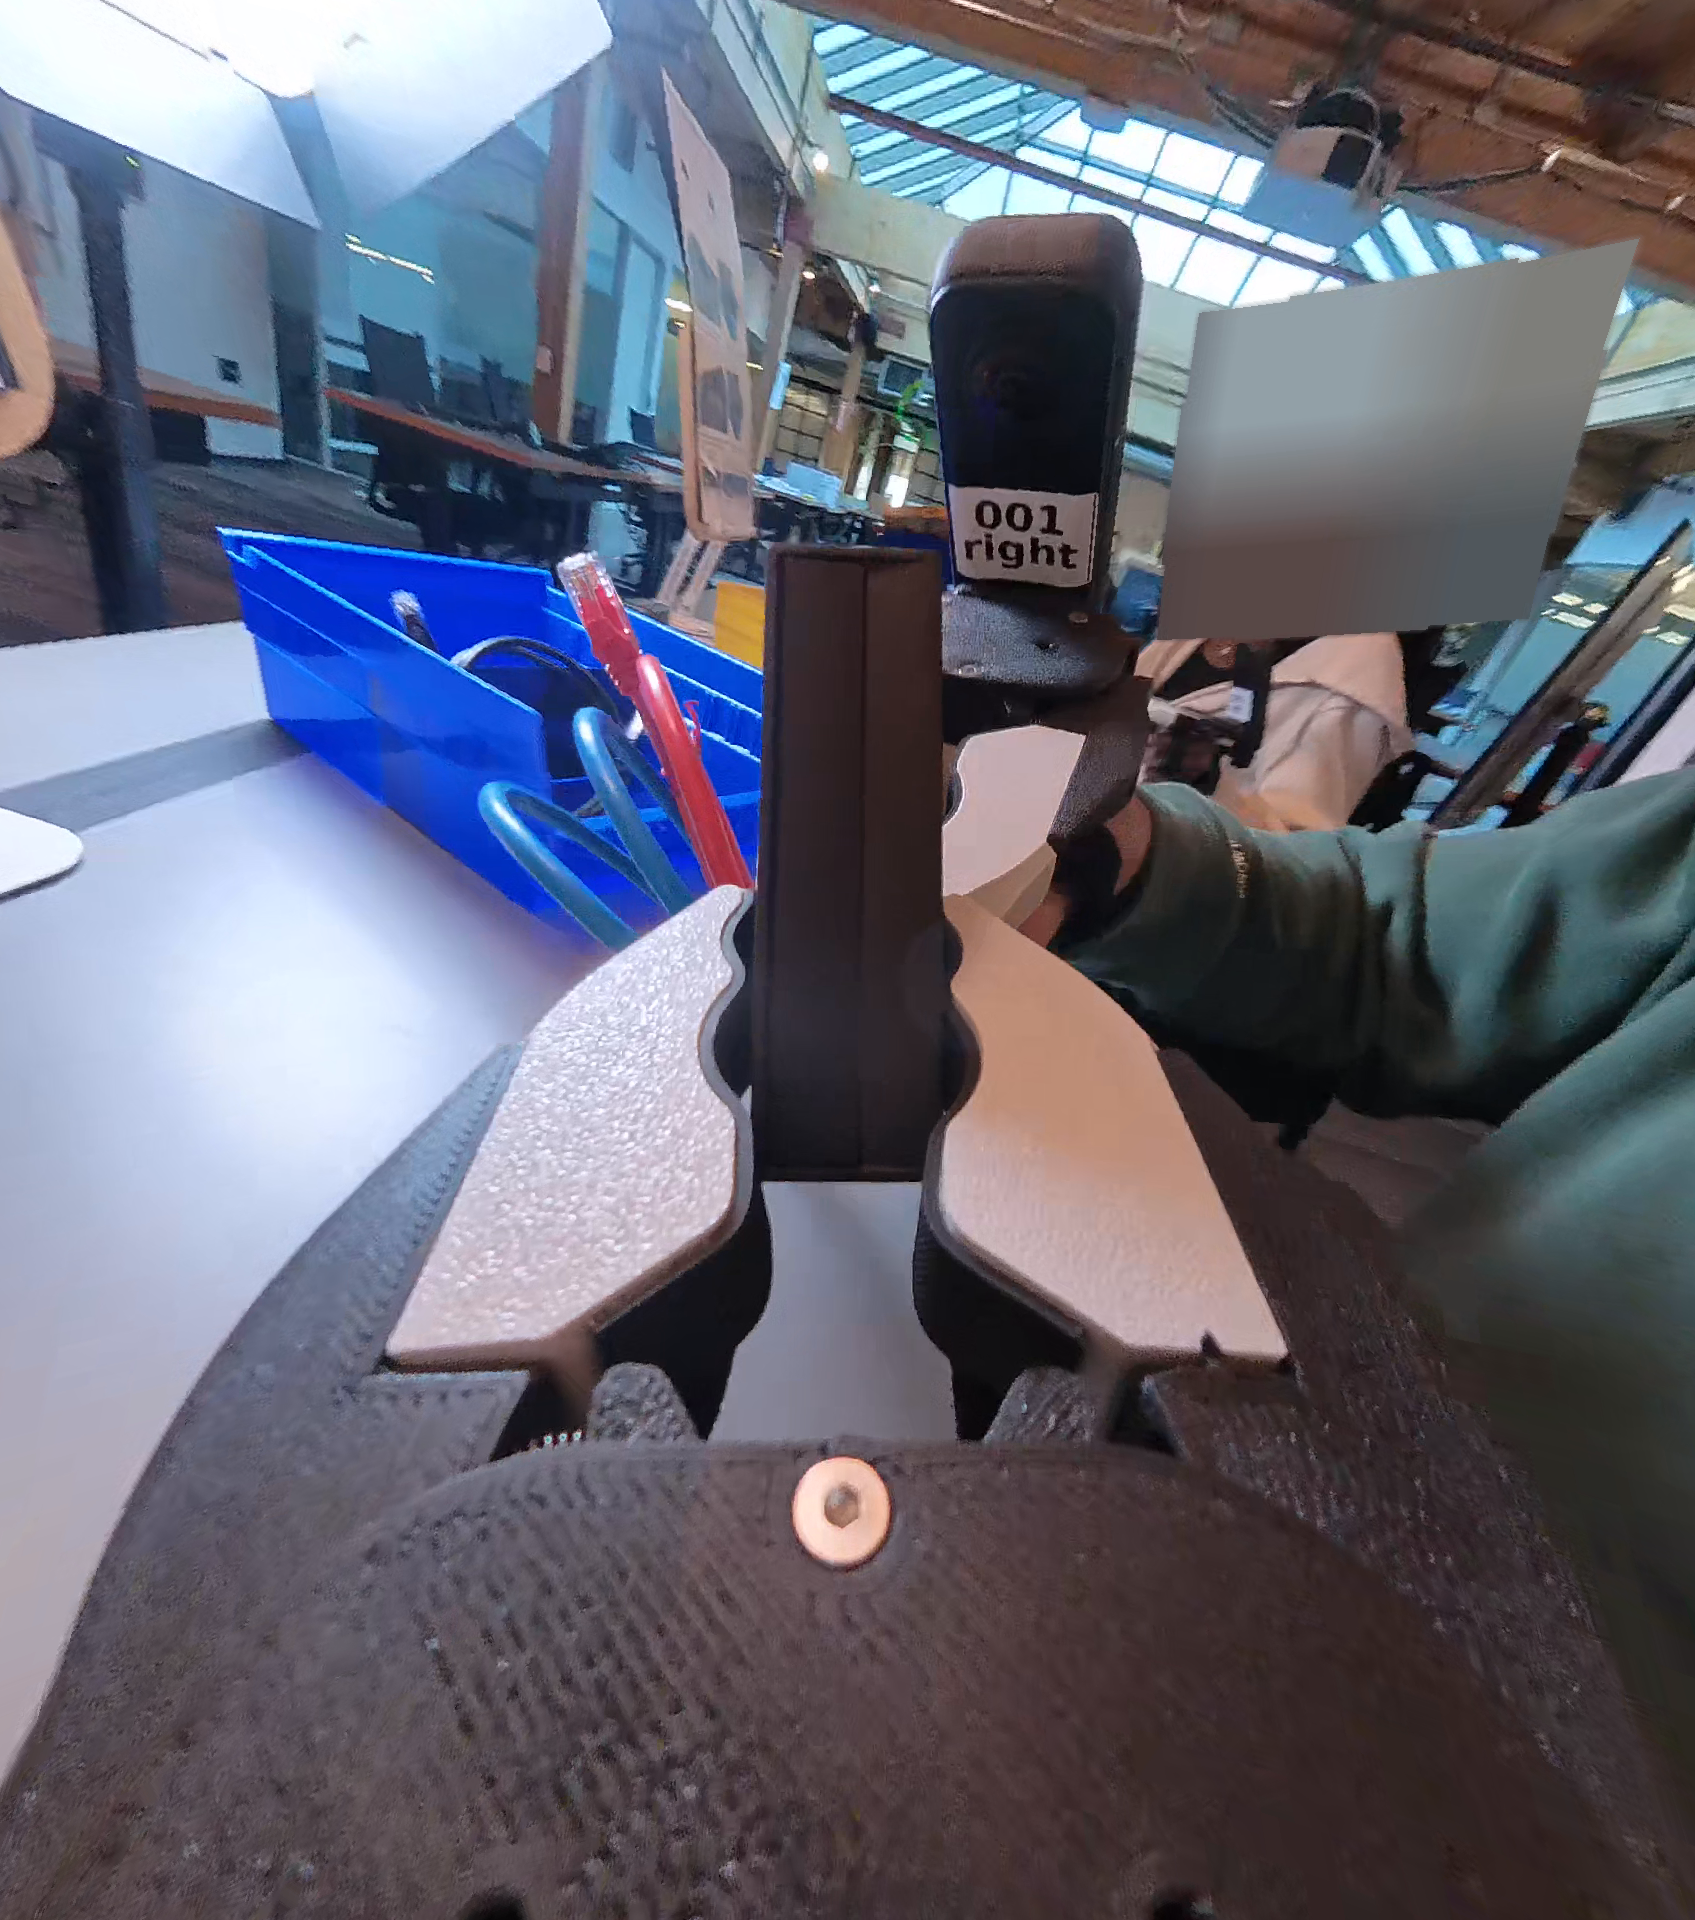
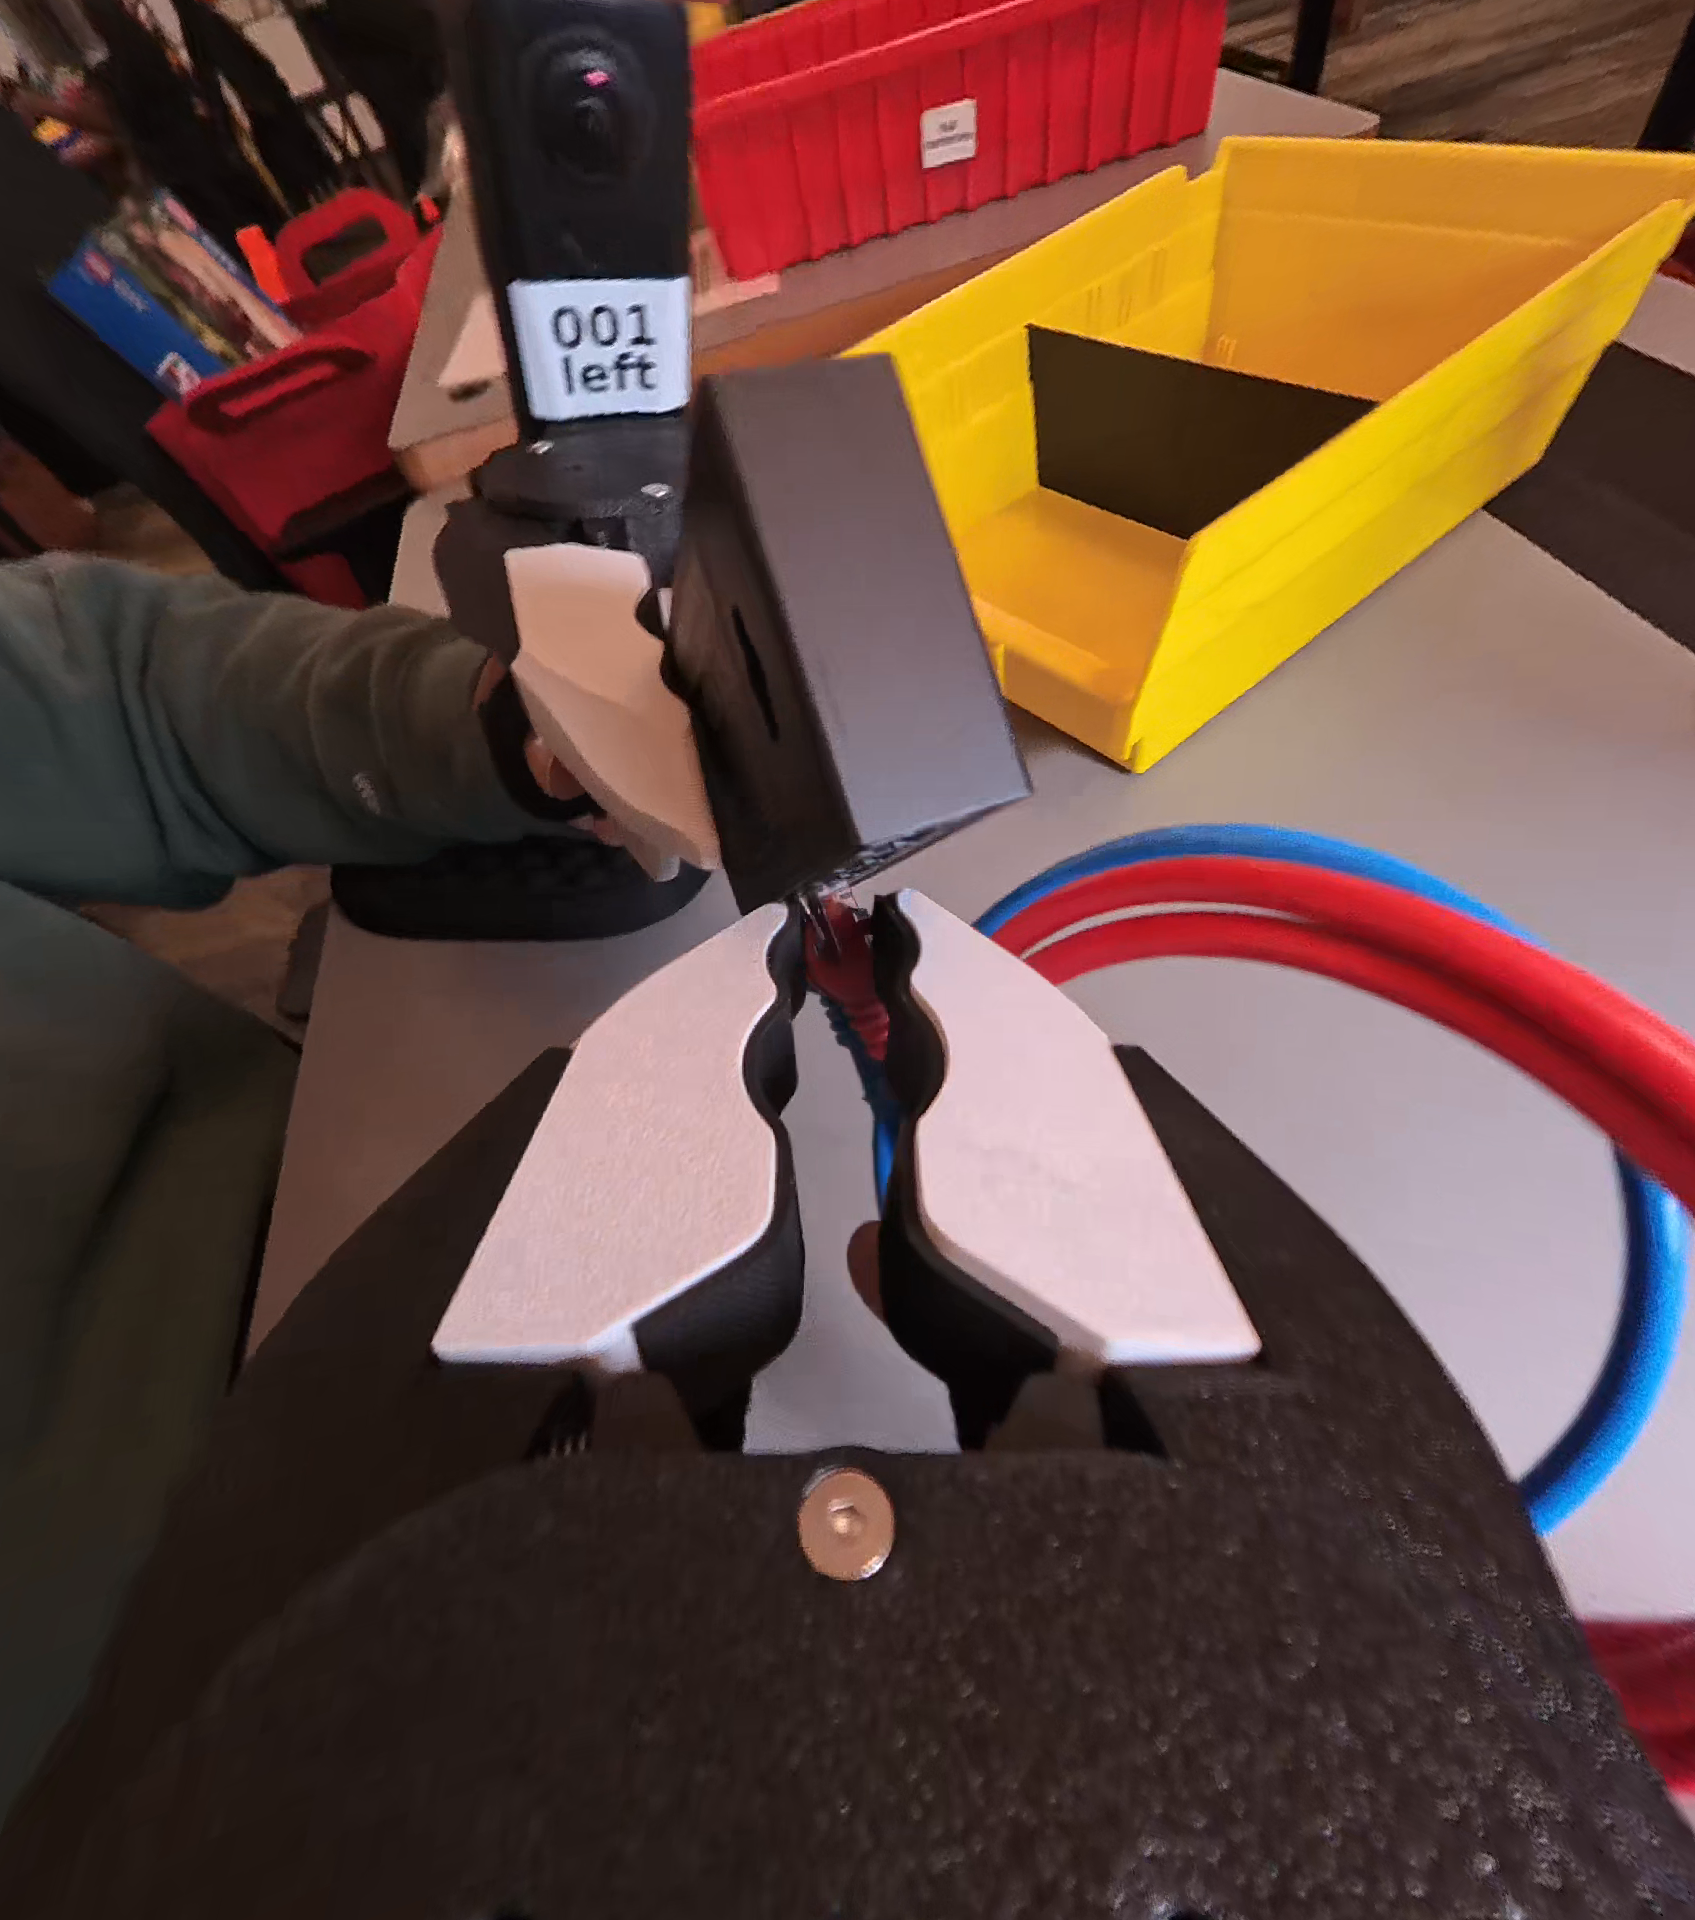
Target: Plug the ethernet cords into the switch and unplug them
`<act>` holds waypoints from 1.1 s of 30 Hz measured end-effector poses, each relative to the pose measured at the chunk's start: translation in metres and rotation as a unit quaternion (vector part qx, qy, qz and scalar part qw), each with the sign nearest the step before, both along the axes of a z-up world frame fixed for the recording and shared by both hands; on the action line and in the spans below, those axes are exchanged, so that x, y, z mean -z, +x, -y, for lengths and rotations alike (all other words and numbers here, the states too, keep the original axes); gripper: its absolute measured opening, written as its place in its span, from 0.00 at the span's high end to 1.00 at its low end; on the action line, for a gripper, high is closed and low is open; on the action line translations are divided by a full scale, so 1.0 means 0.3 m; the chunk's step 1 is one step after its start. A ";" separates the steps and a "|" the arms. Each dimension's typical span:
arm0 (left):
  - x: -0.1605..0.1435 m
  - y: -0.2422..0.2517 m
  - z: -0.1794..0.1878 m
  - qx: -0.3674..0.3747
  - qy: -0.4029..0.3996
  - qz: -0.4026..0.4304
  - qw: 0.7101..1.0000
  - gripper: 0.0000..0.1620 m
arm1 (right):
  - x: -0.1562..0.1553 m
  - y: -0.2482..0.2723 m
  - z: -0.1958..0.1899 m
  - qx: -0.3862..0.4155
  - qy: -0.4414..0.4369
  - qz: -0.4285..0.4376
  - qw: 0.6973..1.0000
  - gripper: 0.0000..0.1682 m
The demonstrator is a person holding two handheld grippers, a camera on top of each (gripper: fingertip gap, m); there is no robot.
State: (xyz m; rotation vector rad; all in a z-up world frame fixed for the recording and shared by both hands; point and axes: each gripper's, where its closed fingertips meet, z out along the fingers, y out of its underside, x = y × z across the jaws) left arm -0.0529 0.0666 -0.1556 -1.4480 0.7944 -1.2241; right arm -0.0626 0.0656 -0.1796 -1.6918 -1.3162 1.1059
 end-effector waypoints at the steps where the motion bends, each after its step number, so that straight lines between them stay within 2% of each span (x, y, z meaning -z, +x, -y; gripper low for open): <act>1: -0.008 -0.007 -0.006 -0.016 0.022 -0.002 1.000 0.81 | 0.010 0.006 -0.016 0.017 -0.008 -0.001 1.000 0.93; 3: -0.097 -0.016 0.055 0.010 0.070 0.044 0.997 0.82 | 0.043 0.054 -0.091 0.071 -0.008 -0.002 0.997 0.93; 4: -0.119 -0.018 0.060 -0.010 0.093 0.037 0.995 0.82 | 0.031 0.064 -0.076 0.056 -0.050 -0.032 0.997 0.93; 6: -0.123 -0.043 0.026 -0.054 0.112 0.025 0.992 0.82 | -0.033 0.073 -0.041 0.034 -0.032 -0.053 0.998 0.92; 8: -0.122 -0.088 -0.015 -0.054 0.060 0.063 0.995 0.82 | -0.147 0.100 -0.042 0.036 0.020 -0.061 0.997 0.92; 10: -0.130 -0.133 -0.049 -0.054 0.015 0.104 0.993 0.82 | -0.250 0.181 -0.107 0.076 0.064 -0.058 0.993 0.92; 13: -0.133 -0.162 -0.072 -0.052 -0.028 0.138 0.989 0.82 | -0.354 0.340 -0.232 0.137 0.054 -0.077 0.986 0.92; 16: -0.131 -0.163 -0.076 -0.049 -0.042 0.147 0.987 0.82 | -0.394 0.502 -0.363 0.202 0.038 -0.091 0.974 0.92; 19: -0.130 -0.161 -0.079 -0.044 -0.052 0.157 0.985 0.82 | -0.307 0.674 -0.541 0.316 0.062 -0.019 0.947 0.91; 22: -0.121 -0.155 -0.080 -0.037 -0.063 0.163 0.984 0.82 | -0.094 0.815 -0.675 0.386 -0.017 0.067 0.920 0.90; 24: -0.113 -0.149 -0.081 -0.035 -0.069 0.163 0.984 0.82 | 0.034 0.899 -0.733 0.432 -0.030 0.132 0.892 0.79; 26: -0.105 -0.145 -0.083 -0.032 -0.074 0.163 0.983 0.82 | 0.033 0.944 -0.755 0.467 0.004 0.133 0.874 0.70; 28: -0.099 -0.143 -0.088 -0.031 -0.082 0.168 0.982 0.82 | -0.058 0.975 -0.761 0.504 0.092 0.124 0.850 0.69; 30: -0.093 -0.142 -0.095 -0.030 -0.093 0.175 0.980 0.82 | -0.152 0.869 -0.698 0.450 0.141 0.094 0.877 0.70; 33: -0.083 -0.141 -0.105 -0.031 -0.104 0.182 0.977 0.82 | -0.254 0.540 -0.448 0.256 0.119 -0.003 0.959 0.75</act>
